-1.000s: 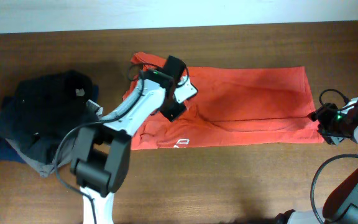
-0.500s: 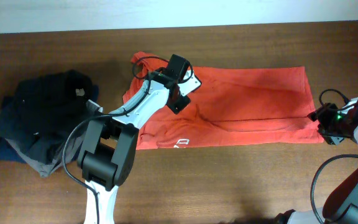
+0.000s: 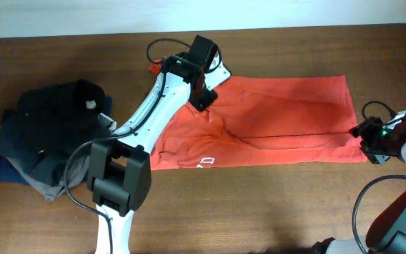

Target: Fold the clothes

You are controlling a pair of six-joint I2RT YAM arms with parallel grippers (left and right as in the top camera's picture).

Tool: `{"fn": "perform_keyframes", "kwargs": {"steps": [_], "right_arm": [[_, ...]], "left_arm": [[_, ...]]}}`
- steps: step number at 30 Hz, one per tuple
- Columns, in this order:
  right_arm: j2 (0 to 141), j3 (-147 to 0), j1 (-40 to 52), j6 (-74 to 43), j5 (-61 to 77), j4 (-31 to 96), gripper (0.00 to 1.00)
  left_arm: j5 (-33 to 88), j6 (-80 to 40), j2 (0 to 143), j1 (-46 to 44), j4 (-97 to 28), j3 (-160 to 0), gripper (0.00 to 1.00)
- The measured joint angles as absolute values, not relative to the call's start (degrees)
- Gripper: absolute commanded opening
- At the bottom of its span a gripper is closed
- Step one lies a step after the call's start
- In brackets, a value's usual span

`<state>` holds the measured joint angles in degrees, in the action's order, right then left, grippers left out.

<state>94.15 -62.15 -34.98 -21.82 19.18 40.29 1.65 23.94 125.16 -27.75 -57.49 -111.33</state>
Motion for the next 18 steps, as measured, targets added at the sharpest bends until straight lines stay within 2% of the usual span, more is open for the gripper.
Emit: {"fn": "perform_keyframes", "kwargs": {"steps": [3,8,18], "right_arm": [[94.1,-62.2,-35.0,-21.8,19.2,40.3,0.63],[94.1,-62.2,-35.0,-21.8,19.2,40.3,0.63],[94.1,-62.2,-35.0,-21.8,19.2,41.0,0.63]], "left_arm": [[6.9,22.9,125.2,-28.1,-60.0,-110.1,0.01],[10.4,22.2,125.2,-31.1,-56.4,-104.2,0.01],[6.0,21.0,125.3,-34.4,-45.5,-96.1,0.01]]}}
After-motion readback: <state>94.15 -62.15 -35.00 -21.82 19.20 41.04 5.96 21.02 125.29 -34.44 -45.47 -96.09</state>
